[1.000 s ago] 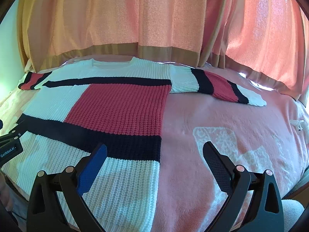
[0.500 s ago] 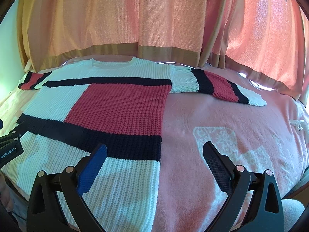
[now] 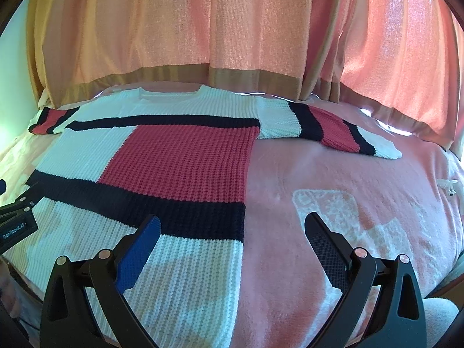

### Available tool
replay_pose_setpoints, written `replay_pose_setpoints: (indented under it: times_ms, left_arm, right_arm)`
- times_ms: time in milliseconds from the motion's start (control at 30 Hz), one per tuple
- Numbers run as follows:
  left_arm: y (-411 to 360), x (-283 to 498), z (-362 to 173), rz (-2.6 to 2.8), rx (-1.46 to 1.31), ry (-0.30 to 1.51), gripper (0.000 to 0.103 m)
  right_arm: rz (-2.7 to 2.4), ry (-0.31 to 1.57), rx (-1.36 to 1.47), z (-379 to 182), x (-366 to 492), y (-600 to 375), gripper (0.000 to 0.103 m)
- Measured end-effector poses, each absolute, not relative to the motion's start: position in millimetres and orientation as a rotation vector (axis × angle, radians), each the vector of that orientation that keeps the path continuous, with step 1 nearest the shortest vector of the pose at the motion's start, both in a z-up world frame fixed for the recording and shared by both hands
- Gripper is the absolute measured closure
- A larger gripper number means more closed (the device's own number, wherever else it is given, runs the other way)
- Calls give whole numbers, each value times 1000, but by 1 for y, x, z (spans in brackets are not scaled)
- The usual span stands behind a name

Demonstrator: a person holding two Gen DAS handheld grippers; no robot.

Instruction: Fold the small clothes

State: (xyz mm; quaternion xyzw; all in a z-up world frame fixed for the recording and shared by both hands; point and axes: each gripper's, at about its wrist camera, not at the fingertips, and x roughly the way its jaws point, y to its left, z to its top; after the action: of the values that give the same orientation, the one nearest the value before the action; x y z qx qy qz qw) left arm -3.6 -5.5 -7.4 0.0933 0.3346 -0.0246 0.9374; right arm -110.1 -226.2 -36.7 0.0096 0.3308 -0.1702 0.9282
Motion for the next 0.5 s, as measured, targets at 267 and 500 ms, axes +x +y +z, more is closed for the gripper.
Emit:
replay_pose_setpoints:
  times_ms: [267,500]
  left_arm:
    - [-5,-4,-8,-52,192,682,5]
    - [-5,-5,-9,-53,194,682,5]
  right_arm:
    - [-349,678,22,-37,-110,-224,5]
    - [-344,678,22,-37,-110,-223,5]
